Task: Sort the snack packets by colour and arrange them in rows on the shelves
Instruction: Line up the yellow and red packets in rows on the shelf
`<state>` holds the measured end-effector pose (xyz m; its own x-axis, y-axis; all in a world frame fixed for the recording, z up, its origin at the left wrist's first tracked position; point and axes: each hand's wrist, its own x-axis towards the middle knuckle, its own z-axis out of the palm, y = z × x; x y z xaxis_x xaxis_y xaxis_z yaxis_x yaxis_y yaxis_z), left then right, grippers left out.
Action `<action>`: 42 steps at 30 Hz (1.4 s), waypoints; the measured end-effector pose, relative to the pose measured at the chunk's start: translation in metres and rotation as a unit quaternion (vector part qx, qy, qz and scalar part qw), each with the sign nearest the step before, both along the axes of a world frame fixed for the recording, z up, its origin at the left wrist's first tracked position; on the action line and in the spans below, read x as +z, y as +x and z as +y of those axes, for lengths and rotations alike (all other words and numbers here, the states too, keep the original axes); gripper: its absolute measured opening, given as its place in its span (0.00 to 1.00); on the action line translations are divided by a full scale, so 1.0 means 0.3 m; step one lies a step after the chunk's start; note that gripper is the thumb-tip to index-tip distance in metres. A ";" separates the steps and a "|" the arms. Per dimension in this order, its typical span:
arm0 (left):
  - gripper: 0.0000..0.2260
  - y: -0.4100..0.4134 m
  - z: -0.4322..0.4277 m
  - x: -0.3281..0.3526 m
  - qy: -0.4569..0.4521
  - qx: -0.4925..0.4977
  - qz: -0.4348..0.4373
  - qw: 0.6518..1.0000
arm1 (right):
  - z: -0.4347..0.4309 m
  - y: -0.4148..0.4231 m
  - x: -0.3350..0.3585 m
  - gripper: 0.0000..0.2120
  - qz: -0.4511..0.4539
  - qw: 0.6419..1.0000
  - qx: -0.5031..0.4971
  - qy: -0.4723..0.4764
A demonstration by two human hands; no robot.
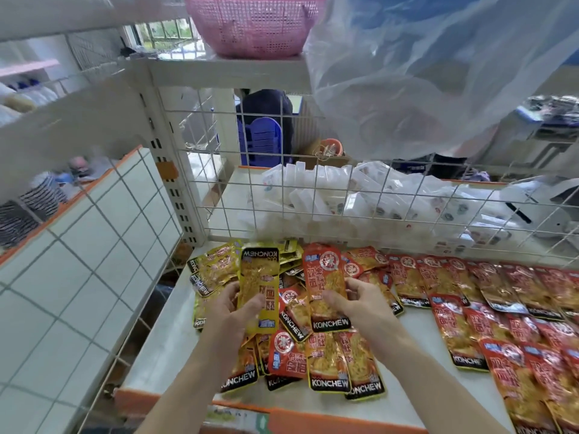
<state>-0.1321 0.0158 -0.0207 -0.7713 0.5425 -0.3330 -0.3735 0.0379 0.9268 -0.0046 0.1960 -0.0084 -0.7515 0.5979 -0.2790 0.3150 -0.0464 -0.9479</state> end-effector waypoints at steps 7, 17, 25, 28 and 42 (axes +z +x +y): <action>0.36 0.108 -0.003 -0.001 -0.023 -0.020 0.001 1.000 | 0.009 0.097 -0.022 0.07 0.020 0.999 0.019 -0.035; 0.23 0.239 0.022 0.059 -0.092 0.046 0.222 0.970 | 0.077 0.215 -0.073 0.02 0.040 0.996 0.010 -0.079; 0.22 0.279 0.014 0.081 -0.018 0.069 0.131 0.989 | 0.067 0.276 -0.055 0.04 0.043 0.996 -0.018 -0.079; 0.15 0.279 0.003 0.090 0.039 0.069 0.061 0.995 | 0.042 0.299 -0.044 0.11 0.054 0.995 -0.031 -0.078; 0.10 0.382 -0.034 -0.016 0.088 -0.048 -0.055 0.993 | -0.164 0.533 0.002 0.04 0.036 0.988 -0.150 -0.028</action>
